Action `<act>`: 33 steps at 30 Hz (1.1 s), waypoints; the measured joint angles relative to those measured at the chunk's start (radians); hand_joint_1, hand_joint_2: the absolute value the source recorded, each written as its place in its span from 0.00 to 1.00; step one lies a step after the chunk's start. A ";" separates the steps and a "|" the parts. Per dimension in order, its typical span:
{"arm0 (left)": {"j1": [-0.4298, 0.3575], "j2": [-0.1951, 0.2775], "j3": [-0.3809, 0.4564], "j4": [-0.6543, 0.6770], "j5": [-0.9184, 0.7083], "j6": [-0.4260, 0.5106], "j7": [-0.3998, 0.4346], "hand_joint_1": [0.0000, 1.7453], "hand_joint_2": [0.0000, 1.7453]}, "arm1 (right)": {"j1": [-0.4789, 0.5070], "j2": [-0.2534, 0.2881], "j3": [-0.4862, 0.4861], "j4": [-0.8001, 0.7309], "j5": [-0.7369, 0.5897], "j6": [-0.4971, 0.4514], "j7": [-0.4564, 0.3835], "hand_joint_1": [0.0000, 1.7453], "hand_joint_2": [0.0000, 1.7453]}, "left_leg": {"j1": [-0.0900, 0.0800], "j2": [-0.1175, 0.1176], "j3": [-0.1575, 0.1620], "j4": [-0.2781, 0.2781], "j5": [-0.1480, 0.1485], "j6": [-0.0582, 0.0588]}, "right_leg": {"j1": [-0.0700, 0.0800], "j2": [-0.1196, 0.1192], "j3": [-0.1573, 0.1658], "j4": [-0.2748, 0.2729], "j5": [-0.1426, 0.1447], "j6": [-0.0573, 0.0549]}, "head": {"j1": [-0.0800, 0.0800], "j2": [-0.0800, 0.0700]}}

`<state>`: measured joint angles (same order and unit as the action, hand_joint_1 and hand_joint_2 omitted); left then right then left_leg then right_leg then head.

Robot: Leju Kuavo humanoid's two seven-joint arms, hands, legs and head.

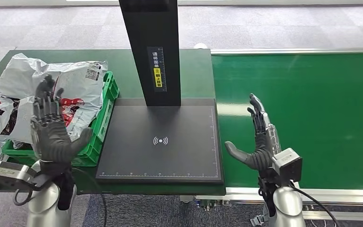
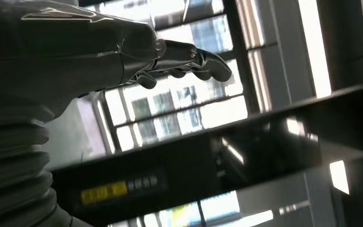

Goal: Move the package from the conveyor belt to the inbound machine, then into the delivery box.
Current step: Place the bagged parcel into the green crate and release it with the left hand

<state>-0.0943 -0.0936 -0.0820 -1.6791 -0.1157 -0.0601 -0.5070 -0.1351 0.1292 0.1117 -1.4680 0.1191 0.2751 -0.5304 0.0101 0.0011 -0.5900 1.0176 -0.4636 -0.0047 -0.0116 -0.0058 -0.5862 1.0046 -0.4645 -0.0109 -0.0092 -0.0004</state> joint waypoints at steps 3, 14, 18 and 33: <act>0.025 -0.037 -0.077 0.055 0.039 -0.030 -0.009 0.00 1.00 | -0.035 0.012 0.037 0.055 -0.028 -0.006 -0.003 0.00 1.00 | 0.000 0.000 0.000 0.000 0.000 0.000 | 0.000 0.000 0.000 0.000 0.000 0.000 | 0.000 0.000; 0.053 -0.107 -0.185 0.294 0.092 0.060 -0.009 0.00 1.00 | -0.052 0.026 0.133 0.170 -0.053 -0.059 0.042 0.00 1.00 | 0.000 0.000 -0.001 0.000 0.000 0.000 | 0.000 0.000 -0.001 0.000 0.000 0.000 | 0.000 0.000; 0.075 -0.109 -0.192 0.311 0.074 0.082 -0.048 0.00 1.00 | -0.038 0.026 0.143 0.179 -0.060 -0.076 0.031 0.00 1.00 | 0.000 0.000 -0.001 0.000 -0.001 0.000 | 0.000 0.000 -0.001 0.000 -0.001 0.000 | 0.000 0.000; 0.131 -0.106 -0.223 0.300 0.100 0.109 -0.111 0.00 1.00 | -0.024 0.028 0.219 0.189 -0.066 -0.062 0.055 0.00 1.00 | 0.000 0.000 -0.002 0.000 -0.001 0.000 | 0.001 0.000 -0.001 0.000 -0.001 0.000 | 0.000 0.000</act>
<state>0.0370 -0.1992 -0.3051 -1.3788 -0.0152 0.0488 -0.6177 -0.1587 0.1569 0.3309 -1.2786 0.0532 0.2135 -0.4756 0.0104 0.0013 -0.5917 1.0174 -0.4643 -0.0047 -0.0111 -0.0056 -0.5875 1.0047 -0.4655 -0.0106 -0.0093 -0.0004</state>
